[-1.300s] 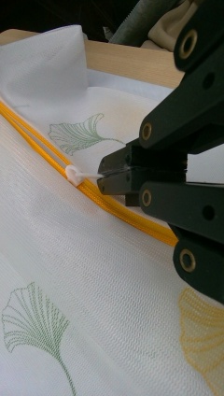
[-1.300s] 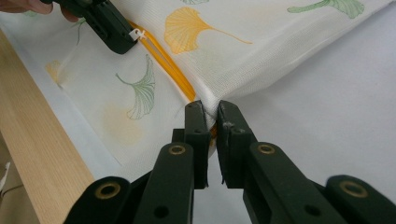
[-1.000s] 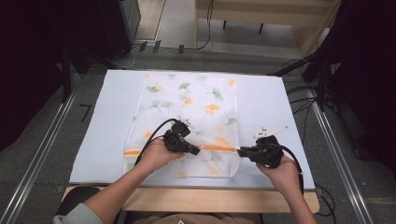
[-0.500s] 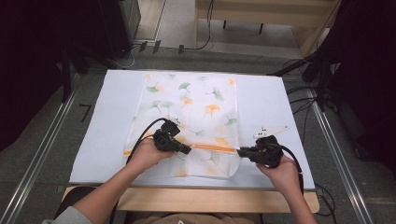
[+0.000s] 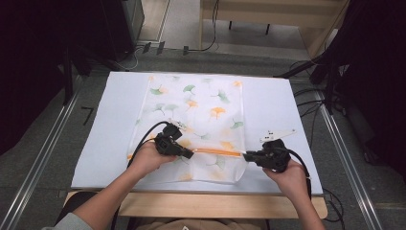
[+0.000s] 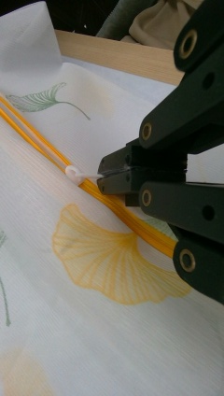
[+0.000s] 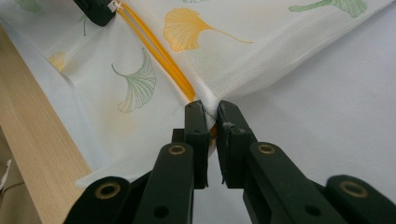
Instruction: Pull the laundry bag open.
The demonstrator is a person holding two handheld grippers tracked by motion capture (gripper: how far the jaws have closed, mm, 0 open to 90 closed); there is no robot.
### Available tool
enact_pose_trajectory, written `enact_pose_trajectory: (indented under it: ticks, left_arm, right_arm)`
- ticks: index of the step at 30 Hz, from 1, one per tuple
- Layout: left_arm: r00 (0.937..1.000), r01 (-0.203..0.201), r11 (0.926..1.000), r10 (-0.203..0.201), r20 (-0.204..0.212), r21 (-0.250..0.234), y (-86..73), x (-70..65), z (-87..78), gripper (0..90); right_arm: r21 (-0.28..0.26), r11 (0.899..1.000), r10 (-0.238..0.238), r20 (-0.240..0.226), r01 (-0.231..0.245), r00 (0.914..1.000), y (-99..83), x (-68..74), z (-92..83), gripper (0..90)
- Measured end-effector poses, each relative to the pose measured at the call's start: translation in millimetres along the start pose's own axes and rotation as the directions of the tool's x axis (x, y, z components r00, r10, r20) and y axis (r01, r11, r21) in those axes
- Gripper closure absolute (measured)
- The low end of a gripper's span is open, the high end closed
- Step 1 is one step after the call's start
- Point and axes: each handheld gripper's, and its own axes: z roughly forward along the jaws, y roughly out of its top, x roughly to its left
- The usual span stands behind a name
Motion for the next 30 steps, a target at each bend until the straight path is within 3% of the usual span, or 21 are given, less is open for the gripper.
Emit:
enact_pose_trajectory:
  ticks: [10,30]
  left_arm:
    - [0.9996,0.025,0.9997,-0.025,-0.011,-0.002,-13.8,8.7,-13.1,90.0]
    - [0.9995,0.029,0.9995,-0.029,-0.01,-0.009,-14.0,9.5,-14.2,90.0]
  right_arm:
    - [0.006,1.0,0.001,-0.001,0.0,1.0,-0.3,-0.8,0.7,85.3]
    - [0.007,1.0,0.003,-0.004,-0.003,1.0,-0.4,-1.7,0.7,85.3]
